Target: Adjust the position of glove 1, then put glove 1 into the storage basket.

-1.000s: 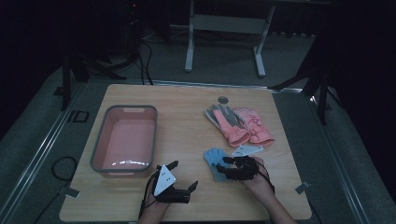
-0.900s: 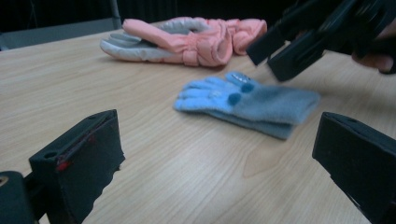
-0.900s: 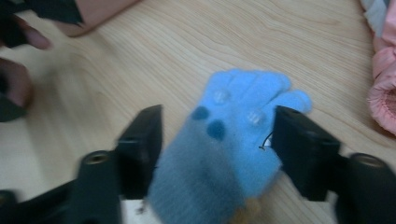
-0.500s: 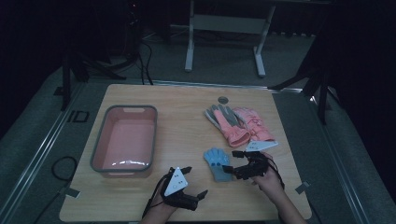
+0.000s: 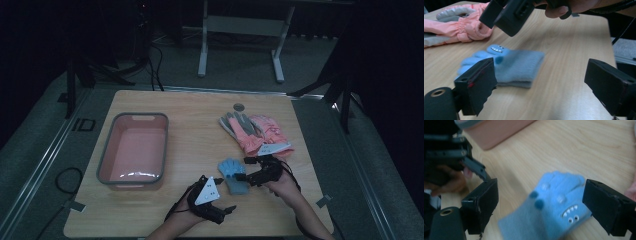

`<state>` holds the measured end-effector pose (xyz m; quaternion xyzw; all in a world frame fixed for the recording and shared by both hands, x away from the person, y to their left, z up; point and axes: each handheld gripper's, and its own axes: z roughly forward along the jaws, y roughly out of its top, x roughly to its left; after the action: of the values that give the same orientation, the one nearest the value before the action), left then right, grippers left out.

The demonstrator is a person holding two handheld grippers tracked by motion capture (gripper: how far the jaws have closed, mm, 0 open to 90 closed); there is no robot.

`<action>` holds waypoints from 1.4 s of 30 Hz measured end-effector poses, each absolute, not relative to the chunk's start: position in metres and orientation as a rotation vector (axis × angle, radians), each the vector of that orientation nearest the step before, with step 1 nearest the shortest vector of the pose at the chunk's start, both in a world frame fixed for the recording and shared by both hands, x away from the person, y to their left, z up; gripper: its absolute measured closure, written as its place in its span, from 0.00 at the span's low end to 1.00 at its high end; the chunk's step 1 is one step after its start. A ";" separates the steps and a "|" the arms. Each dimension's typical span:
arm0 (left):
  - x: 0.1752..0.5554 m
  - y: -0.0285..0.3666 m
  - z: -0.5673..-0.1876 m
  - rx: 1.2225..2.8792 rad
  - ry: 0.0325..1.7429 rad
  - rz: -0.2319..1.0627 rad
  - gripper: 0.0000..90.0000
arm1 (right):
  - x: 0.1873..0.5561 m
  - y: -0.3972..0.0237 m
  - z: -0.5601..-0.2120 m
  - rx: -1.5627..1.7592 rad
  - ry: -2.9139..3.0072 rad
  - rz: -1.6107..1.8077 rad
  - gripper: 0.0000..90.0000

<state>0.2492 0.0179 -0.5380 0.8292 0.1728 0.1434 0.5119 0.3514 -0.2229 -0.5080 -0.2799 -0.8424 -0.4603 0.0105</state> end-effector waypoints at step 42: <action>0.280 -0.032 -0.559 2.307 0.218 0.499 0.65 | 0.371 -0.197 -0.549 -0.974 -2.759 -1.175 0.87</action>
<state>0.2804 -0.0317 -0.5588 0.9019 0.0851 0.1949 0.3760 0.3708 -0.1971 -0.5495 -0.3089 -0.8750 -0.3727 -0.0056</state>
